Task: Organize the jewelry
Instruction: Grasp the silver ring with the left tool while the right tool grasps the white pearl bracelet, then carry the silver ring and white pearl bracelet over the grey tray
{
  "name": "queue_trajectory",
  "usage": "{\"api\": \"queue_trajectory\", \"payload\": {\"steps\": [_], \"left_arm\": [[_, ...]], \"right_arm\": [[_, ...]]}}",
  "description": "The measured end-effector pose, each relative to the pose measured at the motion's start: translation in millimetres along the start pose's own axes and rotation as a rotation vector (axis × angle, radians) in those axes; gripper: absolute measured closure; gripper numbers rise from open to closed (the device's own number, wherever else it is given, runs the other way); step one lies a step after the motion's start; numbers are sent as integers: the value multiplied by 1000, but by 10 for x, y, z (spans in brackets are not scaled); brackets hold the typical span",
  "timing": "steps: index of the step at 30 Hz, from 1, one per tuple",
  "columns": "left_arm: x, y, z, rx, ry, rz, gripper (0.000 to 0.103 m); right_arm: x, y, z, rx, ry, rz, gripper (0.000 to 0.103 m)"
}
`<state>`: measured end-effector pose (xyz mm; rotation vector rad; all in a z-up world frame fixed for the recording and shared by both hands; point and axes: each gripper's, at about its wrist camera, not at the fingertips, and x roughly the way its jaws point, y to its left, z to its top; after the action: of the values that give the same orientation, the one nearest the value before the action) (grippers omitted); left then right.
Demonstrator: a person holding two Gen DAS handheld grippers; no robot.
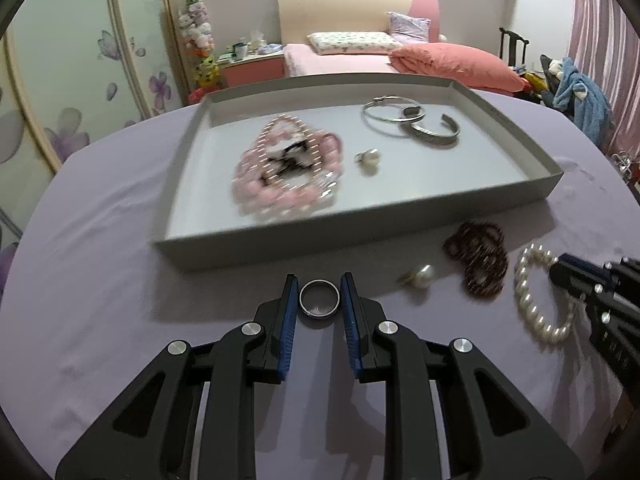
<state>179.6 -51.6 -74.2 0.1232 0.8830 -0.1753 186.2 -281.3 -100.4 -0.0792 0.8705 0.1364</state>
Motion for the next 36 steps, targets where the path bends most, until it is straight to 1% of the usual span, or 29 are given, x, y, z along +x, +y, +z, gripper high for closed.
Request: {"api": "queue_trajectory", "payload": {"steps": [4,8,20,23,27,29,32,36], "left_arm": [[-88,160,-116,-14,3,25,80],[-127,269,-164,-35,1,23,80],[-108,274,-143,-34,2,24,79],[-105,269,-138,-37,1,22,80],[-138,328,-160,-70,-4,12,80],[-179,365,-183,-88,-17,5,80],[-293,387,-206,-100,-59,-2,80],[-508,356,-213,-101,-150,-3,80]], "right_arm": [[7,142,19,-25,0,27,93],[18,185,32,-29,0,32,92],[22,178,30,-18,1,39,91],[18,172,32,-16,1,39,92],[4,120,14,30,-7,65,93],[-57,101,10,54,-32,83,93],[-207,88,32,82,-94,117,93],[-428,131,84,114,-183,173,93]]}}
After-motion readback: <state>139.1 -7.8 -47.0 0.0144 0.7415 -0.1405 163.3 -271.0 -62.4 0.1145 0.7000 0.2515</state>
